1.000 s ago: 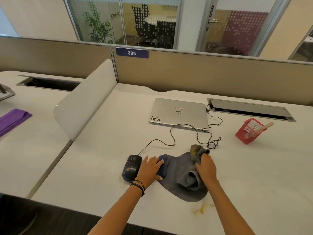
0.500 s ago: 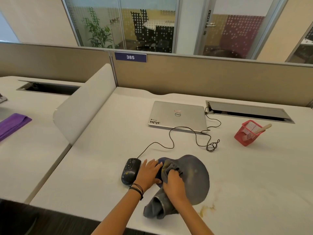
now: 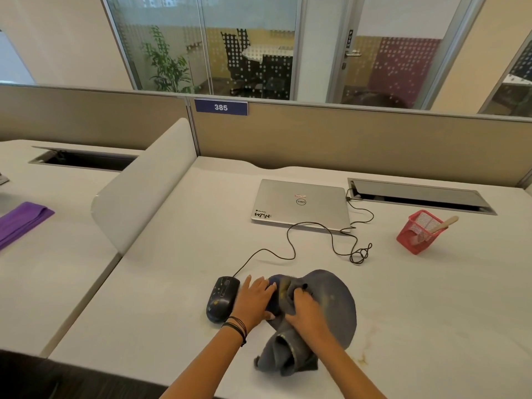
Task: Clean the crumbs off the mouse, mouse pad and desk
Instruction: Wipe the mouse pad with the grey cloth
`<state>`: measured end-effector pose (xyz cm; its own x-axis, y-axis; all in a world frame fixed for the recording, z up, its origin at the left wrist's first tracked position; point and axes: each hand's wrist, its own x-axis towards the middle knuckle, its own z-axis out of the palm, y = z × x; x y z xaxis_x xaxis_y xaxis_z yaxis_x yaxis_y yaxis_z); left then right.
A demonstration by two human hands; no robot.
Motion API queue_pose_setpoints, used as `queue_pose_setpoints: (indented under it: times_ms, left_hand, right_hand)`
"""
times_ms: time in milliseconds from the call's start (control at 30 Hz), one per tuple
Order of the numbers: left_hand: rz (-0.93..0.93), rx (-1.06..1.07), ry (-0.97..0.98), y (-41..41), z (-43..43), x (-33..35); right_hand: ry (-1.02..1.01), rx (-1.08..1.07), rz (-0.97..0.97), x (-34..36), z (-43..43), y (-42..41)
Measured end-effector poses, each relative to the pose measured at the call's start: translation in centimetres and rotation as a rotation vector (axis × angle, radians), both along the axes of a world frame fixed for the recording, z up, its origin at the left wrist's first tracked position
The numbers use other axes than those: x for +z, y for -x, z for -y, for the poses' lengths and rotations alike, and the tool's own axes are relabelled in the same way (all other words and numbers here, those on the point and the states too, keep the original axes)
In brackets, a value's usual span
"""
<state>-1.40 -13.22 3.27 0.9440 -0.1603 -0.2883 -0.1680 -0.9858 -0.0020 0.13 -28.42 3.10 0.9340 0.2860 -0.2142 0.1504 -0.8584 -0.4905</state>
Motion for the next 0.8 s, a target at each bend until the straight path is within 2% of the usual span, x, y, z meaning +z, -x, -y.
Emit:
queue_pose_setpoints:
  times_ms: [200, 433, 600, 800]
  left_hand:
    - [0.006, 0.01, -0.02, 0.1, 0.1, 0.1]
    - [0.02, -0.002, -0.078, 0.0, 0.4, 0.1]
    - [0.008, 0.013, -0.071, -0.1, 0.6, 0.1]
    - [0.001, 0.029, -0.052, 0.0, 0.5, -0.1]
  right_hand:
    - [0.067, -0.099, 0.031, 1.6, 1.2, -4.6]
    - [0.144, 0.0, 0.032, 1.1, -1.6, -3.8]
    - [0.167, 0.024, 0.03, 1.5, 1.3, -4.7]
    - [0.209, -0.068, 0.041, 1.6, 5.0, -5.1]
